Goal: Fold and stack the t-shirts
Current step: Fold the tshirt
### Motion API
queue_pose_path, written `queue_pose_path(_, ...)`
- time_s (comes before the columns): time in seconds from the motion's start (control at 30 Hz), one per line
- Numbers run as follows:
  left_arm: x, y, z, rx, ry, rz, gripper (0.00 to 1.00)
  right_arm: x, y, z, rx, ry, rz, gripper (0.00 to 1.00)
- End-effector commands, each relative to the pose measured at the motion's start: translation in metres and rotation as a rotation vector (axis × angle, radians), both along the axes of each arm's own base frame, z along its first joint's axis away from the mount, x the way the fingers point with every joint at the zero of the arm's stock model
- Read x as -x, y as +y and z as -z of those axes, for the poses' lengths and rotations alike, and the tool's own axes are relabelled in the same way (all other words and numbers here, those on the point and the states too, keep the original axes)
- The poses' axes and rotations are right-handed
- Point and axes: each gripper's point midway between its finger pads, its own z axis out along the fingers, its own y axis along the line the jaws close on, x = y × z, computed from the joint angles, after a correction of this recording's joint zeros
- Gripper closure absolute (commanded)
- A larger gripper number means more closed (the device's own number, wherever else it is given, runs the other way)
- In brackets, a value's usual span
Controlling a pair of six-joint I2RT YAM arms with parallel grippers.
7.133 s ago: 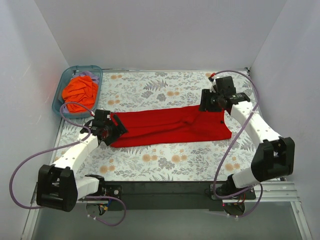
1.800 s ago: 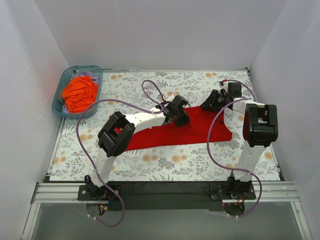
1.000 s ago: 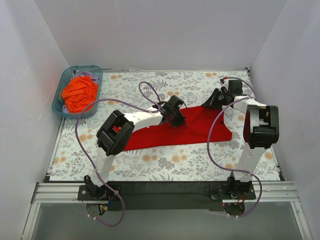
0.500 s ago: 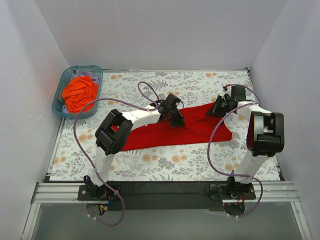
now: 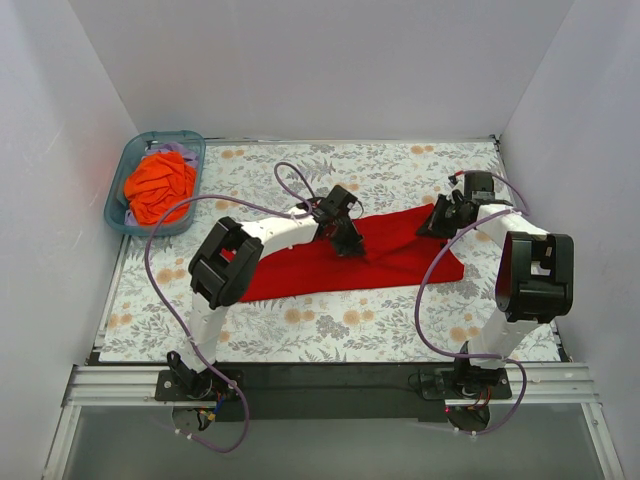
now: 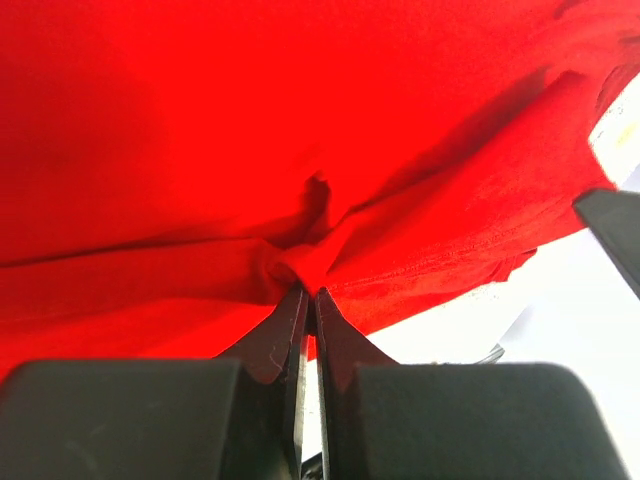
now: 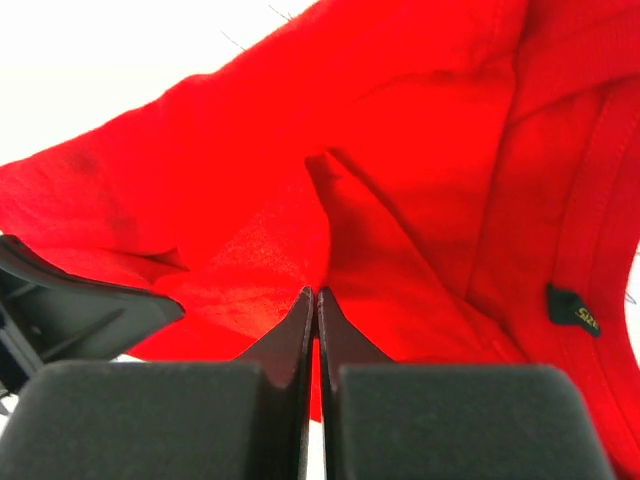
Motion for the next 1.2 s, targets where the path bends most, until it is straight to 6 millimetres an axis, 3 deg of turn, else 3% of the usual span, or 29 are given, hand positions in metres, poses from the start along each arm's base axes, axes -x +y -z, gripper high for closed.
queue_pose_path(0.0, -0.009, 0.005, -0.044, 0.043, -0.038, 0.022, 1.0, -0.003, -0.008, -0.014, 0.043, -0.03, 0.002, 0.99)
queue_pose_path(0.17, -0.006, 0.001, -0.042, 0.047, -0.021, 0.061, 1.0, 0.003, -0.008, -0.011, 0.045, -0.011, 0.0, 0.99)
queue_pose_path(0.4, 0.0, 0.001, -0.019, 0.03, 0.023, 0.088, 0.98, 0.023, -0.016, 0.016, 0.096, 0.04, 0.017, 0.99)
queue_pose_path(0.5, -0.001, 0.004, -0.013, 0.008, 0.018, 0.086, 0.84, 0.027, -0.018, 0.027, 0.105, 0.038, 0.023, 0.97)
queue_pose_path(0.6, -0.002, 0.01, -0.015, -0.012, 0.002, 0.069, 0.74, 0.026, -0.015, 0.026, 0.095, 0.035, 0.015, 0.88)
queue_pose_path(0.77, -0.02, 0.026, -0.043, -0.069, -0.132, 0.015, 0.47, 0.017, -0.019, 0.004, 0.125, -0.031, 0.034, 0.74)
queue_pose_path(0.83, -0.022, 0.033, -0.058, -0.083, -0.179, 0.012, 0.46, 0.014, -0.021, -0.01, 0.139, -0.071, 0.051, 0.71)
queue_pose_path(0.97, -0.015, 0.047, -0.067, -0.116, -0.203, 0.016, 0.46, 0.01, -0.02, -0.035, 0.139, -0.152, 0.062, 0.69)
queue_pose_path(1.07, -0.006, 0.068, -0.061, -0.174, -0.217, 0.007, 0.46, 0.005, 0.002, -0.058, 0.033, -0.249, -0.005, 0.67)
queue_pose_path(1.1, -0.002, 0.075, -0.057, -0.192, -0.216, 0.005, 0.48, 0.009, 0.018, -0.063, -0.037, -0.258, -0.059, 0.67)
queue_pose_path(1.17, 0.006, 0.097, -0.045, -0.234, -0.2, -0.013, 0.49, 0.006, 0.03, -0.068, -0.087, -0.291, -0.098, 0.67)
